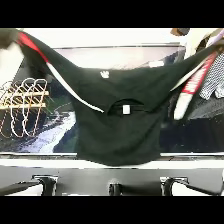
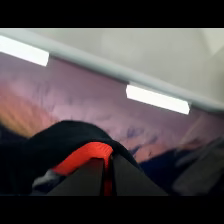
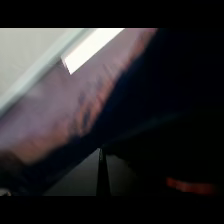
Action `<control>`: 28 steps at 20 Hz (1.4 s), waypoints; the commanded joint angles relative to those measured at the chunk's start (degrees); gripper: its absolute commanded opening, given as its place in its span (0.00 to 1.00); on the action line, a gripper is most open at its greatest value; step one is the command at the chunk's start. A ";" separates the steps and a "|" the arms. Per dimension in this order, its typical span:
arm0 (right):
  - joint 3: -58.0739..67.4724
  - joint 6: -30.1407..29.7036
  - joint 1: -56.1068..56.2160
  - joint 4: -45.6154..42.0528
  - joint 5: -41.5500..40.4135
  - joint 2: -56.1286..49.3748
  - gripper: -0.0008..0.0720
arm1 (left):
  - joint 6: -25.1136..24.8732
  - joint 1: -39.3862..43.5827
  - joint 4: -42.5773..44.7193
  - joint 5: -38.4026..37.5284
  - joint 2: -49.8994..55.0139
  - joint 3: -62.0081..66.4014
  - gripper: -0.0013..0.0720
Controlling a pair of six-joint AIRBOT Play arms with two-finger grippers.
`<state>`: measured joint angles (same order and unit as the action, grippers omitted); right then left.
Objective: Fold the clothes and pants, and hang the long-sleeved shirts on hangers.
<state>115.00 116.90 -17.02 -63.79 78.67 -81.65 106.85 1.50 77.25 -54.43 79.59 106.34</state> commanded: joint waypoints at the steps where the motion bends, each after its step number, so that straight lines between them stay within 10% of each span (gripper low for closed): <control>1: 0.09 -5.81 6.88 -2.91 2.82 -16.57 0.08 | -0.57 3.23 -0.28 -0.20 14.21 -0.52 0.07; 6: 0.09 -11.10 13.79 -10.75 -2.10 -28.26 0.09 | -0.35 4.57 -7.72 -3.13 25.88 -0.52 0.14; 9: 0.09 -15.23 13.05 -11.37 -0.42 -27.67 0.47 | -0.90 2.86 -10.10 -8.15 26.73 -0.50 0.96; 10: 0.09 -18.82 11.78 -11.50 1.62 -26.45 0.63 | -2.40 1.70 -10.34 -10.60 25.99 -0.46 0.98; 14: -3.06 -27.34 2.54 -6.69 10.67 -20.57 0.66 | -9.20 -4.37 -8.04 -20.83 19.56 -5.57 0.98; 22: -60.87 -37.11 -7.34 6.05 -1.05 5.60 0.78 | -15.87 -11.98 -21.75 -4.39 -12.09 -59.25 0.98; 28: -75.21 -40.68 -6.29 14.25 -7.50 6.58 0.78 | -24.46 -11.32 -32.33 -4.59 -14.19 -70.25 0.98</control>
<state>46.30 78.24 -23.35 -53.49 74.83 -76.20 86.70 -9.82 49.87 -59.86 67.07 41.25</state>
